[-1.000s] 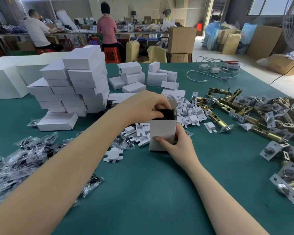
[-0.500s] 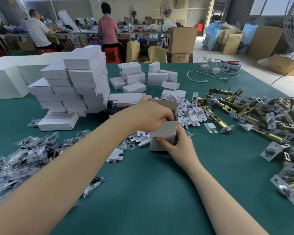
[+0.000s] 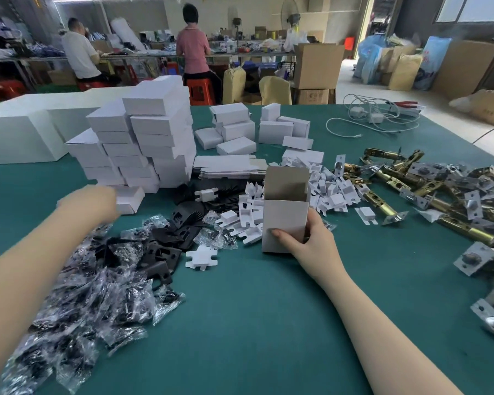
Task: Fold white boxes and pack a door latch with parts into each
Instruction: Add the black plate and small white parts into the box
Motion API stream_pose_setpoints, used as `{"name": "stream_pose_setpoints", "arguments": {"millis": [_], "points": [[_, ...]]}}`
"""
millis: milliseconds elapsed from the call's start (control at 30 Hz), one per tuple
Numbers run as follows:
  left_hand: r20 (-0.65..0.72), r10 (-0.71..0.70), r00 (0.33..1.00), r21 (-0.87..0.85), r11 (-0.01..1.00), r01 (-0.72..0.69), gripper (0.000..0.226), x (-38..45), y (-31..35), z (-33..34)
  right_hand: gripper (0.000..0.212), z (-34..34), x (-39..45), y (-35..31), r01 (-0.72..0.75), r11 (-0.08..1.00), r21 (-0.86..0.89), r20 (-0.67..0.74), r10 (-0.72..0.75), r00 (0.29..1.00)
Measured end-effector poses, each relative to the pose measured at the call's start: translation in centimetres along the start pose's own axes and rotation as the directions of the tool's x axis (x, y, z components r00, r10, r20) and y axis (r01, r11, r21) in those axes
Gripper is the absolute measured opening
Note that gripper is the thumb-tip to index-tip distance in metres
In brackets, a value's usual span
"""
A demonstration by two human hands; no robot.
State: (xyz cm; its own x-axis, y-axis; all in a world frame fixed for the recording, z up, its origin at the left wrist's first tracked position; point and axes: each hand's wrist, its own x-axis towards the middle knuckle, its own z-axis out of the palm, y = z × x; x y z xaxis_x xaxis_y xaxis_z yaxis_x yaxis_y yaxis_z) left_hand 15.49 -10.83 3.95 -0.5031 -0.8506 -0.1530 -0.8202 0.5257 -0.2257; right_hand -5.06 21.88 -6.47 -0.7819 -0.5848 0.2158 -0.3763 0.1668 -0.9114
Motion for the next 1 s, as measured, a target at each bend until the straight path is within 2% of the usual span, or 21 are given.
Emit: {"name": "stream_pose_setpoints", "arguments": {"millis": [67,133,267,433,600,700,800,867,933,967,1000], "points": [[0.089,-0.01,0.996,0.101,0.995,0.001,0.03,0.4,-1.3,1.4,0.056,0.0,0.0,-0.1,-0.003,1.0,0.003,-0.004,0.003,1.0],[0.097,0.001,0.995,0.135,0.991,-0.014,0.027,0.5,-1.9,2.5,0.055,0.0,-0.1,-0.1,-0.004,1.0,0.007,-0.009,0.004,1.0],[0.005,-0.029,1.0,0.051,0.998,0.028,0.017,0.5,-2.1,3.2,0.049,0.0,-0.2,-0.2,-0.012,1.0,0.012,-0.002,0.012,1.0],[0.1,0.004,0.995,0.036,0.999,-0.008,0.03,0.2,-0.7,3.2,0.045,0.0,-0.2,-0.3,-0.007,1.0,0.025,-0.004,0.007,1.0],[0.07,-0.044,0.997,-0.014,0.999,0.045,0.021,-0.2,0.2,3.3,0.05,0.0,-0.1,-0.2,-0.002,0.999,0.034,-0.003,0.002,1.0],[-0.033,-0.076,0.997,-0.023,0.997,0.075,0.014,-1.0,0.6,2.8,0.053,0.0,-0.1,-0.1,-0.007,0.999,0.034,0.0,0.007,1.0],[-0.227,-0.105,0.968,-0.11,0.991,0.082,0.006,-2.4,1.7,1.9,0.053,0.0,-0.1,0.0,-0.01,1.0,0.028,0.003,0.01,1.0],[-0.403,-0.047,0.914,-0.162,0.987,-0.021,0.01,-3.6,3.1,0.8,0.057,0.0,-0.1,0.0,-0.012,1.0,0.023,-0.001,0.012,1.0],[-0.581,0.072,0.811,-0.248,0.933,-0.26,0.017,-5.1,4.9,-0.4,0.056,0.0,-0.1,0.0,-0.016,1.0,0.02,-0.005,0.016,1.0],[-0.631,0.128,0.765,-0.327,0.851,-0.411,0.018,-6.0,5.8,-1.1,0.055,0.0,-0.1,-0.1,-0.016,1.0,0.019,-0.004,0.016,1.0],[-0.645,0.18,0.743,-0.428,0.72,-0.545,0.02,-7.0,6.8,-2.0,0.055,0.0,-0.1,-0.1,-0.016,1.0,0.018,-0.003,0.016,1.0]]}}
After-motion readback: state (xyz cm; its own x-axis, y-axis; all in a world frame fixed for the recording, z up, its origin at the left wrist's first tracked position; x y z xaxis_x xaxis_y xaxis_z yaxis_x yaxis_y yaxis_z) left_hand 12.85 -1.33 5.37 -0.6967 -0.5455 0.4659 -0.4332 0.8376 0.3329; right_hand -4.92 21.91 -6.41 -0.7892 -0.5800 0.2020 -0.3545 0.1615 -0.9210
